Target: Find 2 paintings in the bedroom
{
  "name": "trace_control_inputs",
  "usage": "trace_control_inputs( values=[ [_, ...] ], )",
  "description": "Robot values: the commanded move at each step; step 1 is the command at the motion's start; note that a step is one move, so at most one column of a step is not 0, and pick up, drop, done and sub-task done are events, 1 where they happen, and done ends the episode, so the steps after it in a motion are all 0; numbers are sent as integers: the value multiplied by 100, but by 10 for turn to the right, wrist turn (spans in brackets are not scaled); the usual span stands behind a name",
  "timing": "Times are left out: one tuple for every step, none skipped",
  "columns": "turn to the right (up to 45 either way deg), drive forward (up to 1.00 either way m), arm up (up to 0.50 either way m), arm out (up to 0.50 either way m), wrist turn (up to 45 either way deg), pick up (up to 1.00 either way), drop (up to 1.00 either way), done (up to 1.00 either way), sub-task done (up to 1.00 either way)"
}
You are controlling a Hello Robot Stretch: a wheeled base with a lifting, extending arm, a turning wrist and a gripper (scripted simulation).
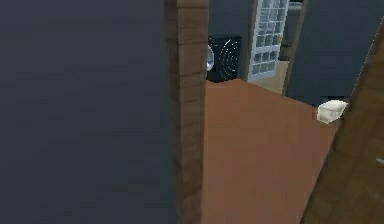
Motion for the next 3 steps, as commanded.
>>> trace_control_inputs(
  values=[
    [450,0,0,0,0,0,0,0,0],
    [120,0,0,0,0,0,0,0,0],
    [0,35,0,0,0,0,0,0,0]
  ],
)
